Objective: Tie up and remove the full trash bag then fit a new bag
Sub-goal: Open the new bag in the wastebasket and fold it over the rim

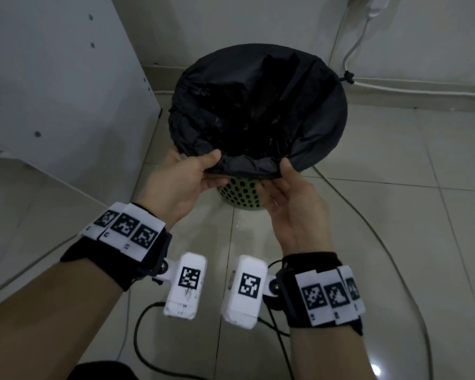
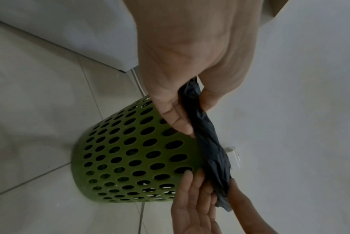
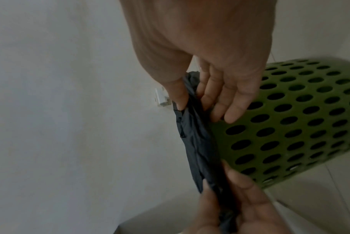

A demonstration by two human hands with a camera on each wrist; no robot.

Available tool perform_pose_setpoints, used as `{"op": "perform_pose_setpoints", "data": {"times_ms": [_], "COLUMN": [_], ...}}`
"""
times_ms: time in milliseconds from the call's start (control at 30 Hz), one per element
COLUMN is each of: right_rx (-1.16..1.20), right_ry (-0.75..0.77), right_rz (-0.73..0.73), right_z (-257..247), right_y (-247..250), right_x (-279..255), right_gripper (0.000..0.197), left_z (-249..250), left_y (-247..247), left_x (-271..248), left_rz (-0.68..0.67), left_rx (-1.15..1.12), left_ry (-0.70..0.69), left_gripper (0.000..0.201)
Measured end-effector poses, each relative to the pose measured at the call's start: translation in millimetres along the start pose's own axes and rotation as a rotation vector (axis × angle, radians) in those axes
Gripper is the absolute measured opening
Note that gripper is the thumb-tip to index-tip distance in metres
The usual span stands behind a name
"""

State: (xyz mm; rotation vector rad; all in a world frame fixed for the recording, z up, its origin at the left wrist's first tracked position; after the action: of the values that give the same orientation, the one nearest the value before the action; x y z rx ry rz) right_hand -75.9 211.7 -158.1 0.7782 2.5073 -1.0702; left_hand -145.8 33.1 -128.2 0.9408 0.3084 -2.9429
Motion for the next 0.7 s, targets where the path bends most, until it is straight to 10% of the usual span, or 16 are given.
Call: {"op": "perform_pose_setpoints", "data": {"times_ms": [400,700], "right_rx": [-0.1,0.008], "right_ry": [-0.077,-0.124], "right_rz": [-0.113,0.06], "right_z": [11,4], "right_y": [-12,3], "right_x": [-11,-13], "right_gripper": [0.031,0.043], "left_z": [-10,5], "left_y": [-9,-5], "left_x": [-5,-3], "left_rz": [-0.032,-0.004], "left_rx": [-0.079,0.052], "left_ry": [-0.008,-0.003], "left_gripper": [0.04,0.045]}}
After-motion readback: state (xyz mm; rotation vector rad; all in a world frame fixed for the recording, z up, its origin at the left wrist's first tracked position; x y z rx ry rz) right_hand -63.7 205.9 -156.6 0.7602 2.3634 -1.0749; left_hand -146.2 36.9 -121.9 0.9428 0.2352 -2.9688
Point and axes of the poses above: each hand's wrist, its own x-axis towards the middle knuckle, its own y-axis out of the back of the hand, z = x × y, the point moved 9 cm from there along x, towards the middle knuckle, and after that the axes turned 9 degrees about y, right-handed, at the moved point
